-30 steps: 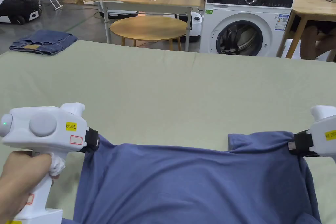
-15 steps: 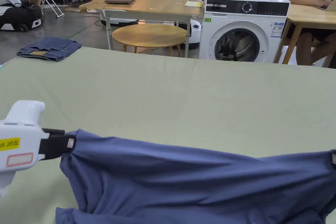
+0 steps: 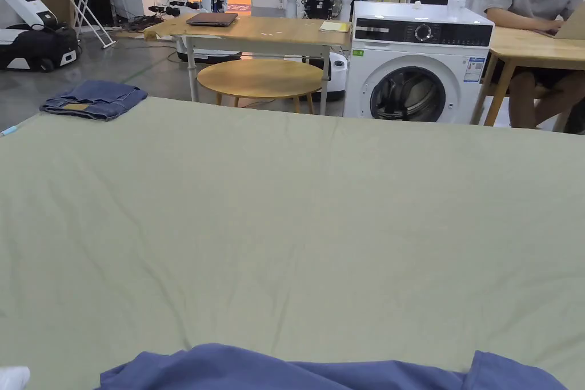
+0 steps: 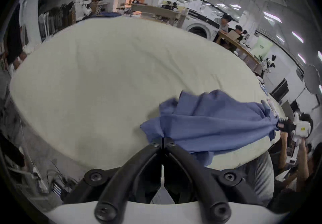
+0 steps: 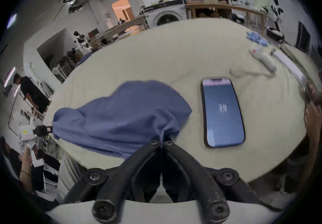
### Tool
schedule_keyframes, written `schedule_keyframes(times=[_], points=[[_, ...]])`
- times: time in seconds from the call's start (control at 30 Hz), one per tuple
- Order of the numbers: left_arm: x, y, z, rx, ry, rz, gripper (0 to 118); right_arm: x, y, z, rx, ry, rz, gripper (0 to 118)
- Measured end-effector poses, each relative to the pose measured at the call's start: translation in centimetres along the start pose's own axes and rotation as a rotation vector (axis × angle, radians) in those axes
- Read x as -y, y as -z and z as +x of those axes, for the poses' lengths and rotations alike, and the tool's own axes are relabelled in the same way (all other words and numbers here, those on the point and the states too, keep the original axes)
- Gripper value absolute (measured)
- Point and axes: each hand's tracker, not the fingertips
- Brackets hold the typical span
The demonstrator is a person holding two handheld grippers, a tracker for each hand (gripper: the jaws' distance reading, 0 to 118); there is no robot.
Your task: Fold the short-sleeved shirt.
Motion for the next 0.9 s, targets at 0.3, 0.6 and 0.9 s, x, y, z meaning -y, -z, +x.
schedule_keyframes(times=[0.3,0.6,0.9], points=[[1.7,-2.0,1.9,0.002,0.005,0.046,46,0.6,-1.9,-1.5,0.064,-0.043,0.051,93],[0.1,-7.2,8.2,0.12,-0.004,0.456,76,0.7,-6.3,-9.0,0.057,-0.224,0.433,87],[0.0,-3.8,9.6,0.083,-0.009,0.448,0,1.8,-3.8,-11.4,0.042,-0.282,0.434,0]])
